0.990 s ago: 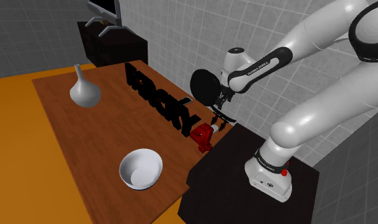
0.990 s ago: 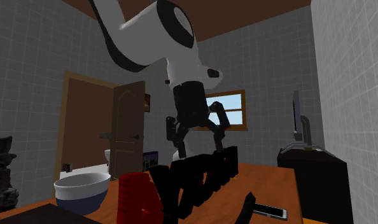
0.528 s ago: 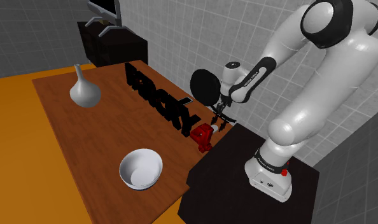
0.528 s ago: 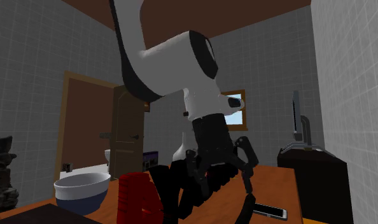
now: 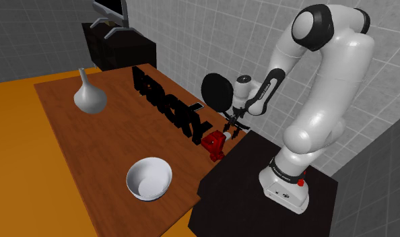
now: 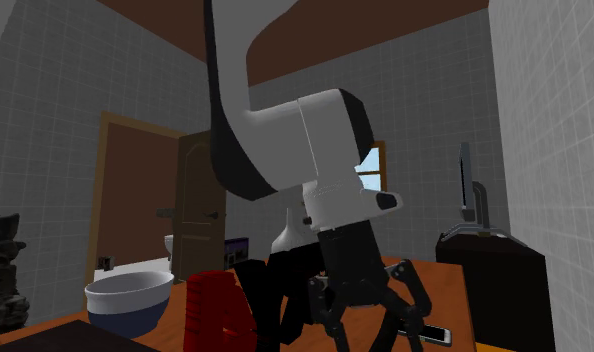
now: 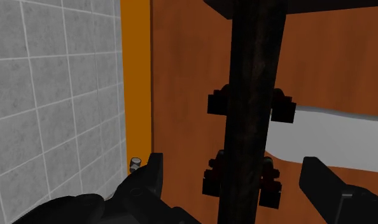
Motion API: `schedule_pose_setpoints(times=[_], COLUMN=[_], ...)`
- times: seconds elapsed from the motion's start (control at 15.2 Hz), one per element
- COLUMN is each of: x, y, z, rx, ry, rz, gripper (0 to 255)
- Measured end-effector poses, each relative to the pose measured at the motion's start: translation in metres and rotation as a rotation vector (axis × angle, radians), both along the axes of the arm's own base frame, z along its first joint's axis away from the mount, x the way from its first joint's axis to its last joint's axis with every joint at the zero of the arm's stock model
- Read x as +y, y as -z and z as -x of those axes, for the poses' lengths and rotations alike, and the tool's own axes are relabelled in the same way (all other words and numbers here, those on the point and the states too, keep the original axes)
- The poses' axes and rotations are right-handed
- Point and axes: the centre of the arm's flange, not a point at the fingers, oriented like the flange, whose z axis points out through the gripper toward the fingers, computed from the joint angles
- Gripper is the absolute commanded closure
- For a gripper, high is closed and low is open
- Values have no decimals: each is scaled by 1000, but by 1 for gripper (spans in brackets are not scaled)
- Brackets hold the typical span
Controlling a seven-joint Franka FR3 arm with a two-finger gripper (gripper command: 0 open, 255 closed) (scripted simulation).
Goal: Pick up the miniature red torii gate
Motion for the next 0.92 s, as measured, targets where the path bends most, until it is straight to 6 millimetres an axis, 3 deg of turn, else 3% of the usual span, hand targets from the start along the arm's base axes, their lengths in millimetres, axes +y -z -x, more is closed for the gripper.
schedule_pose_setpoints(times=[0.2, 0.26, 0.92], x=[1, 1, 1], y=[15, 17, 19], z=[1, 0, 0], rx=[0, 0, -1], ry=[0, 0, 0], rz=[0, 0, 0], gripper=[0, 255, 255])
